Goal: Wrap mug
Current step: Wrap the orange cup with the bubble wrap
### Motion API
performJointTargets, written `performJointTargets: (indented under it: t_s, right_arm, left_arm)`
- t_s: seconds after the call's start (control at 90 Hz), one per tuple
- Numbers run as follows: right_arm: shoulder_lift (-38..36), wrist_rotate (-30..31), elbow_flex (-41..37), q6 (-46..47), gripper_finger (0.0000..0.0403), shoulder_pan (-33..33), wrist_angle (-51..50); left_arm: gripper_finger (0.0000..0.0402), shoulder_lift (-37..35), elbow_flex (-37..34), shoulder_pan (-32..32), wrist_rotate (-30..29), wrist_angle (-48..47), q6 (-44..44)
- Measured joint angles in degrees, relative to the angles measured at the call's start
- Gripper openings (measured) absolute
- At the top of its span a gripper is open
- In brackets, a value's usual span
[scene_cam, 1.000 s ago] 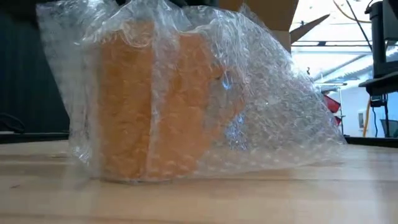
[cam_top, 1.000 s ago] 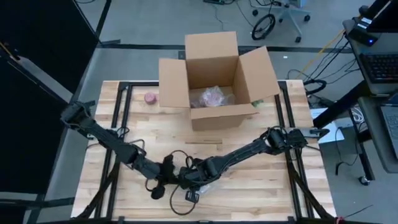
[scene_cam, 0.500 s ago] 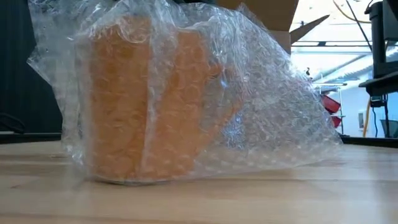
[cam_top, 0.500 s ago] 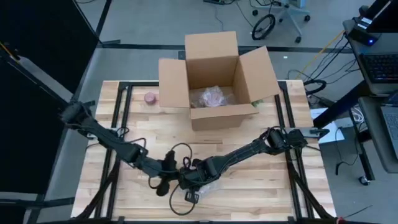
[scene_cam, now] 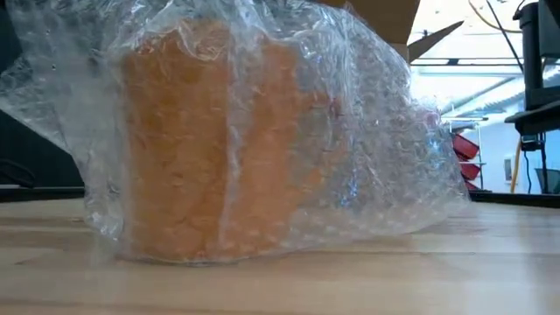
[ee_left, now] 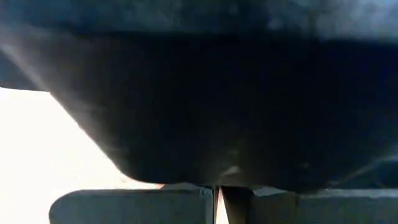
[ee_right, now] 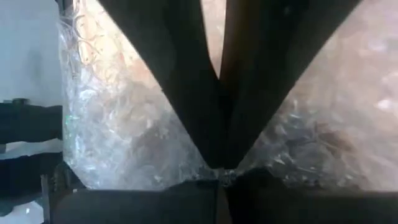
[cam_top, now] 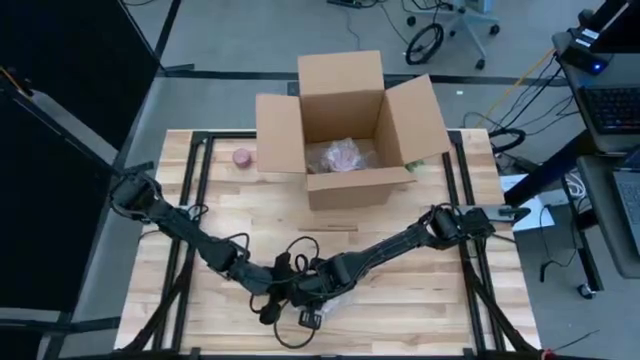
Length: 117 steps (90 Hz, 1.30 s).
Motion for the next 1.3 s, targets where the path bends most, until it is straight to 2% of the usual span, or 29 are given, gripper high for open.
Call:
performJointTargets:
  t_s: [0.467,0.9,1.233,1.3]
  right_arm:
    - [-2.57,0.89,4.18,-4.12,0.0,0.76,-3.34]
    - [-2.67,-0.27,11.92,-5.01,0.0,1.77,-18.8]
    - [-2.64,1.35,13.12,-5.43,0.0,1.91,-20.83]
    - [-4.48,1.73,13.49,-6.14,0.0,2.17,-21.71]
  left_arm:
    - [0.0,-0.5,-0.19,0.2,0.25,-0.25,1.29]
    - [0.0,-0.5,-0.24,0.35,-0.35,0.67,2.45]
    - [0.0,-1.11,-0.48,0.25,-0.25,0.83,3.22]
    - [0.0,-1.09,-0.47,0.22,0.3,1.35,4.08]
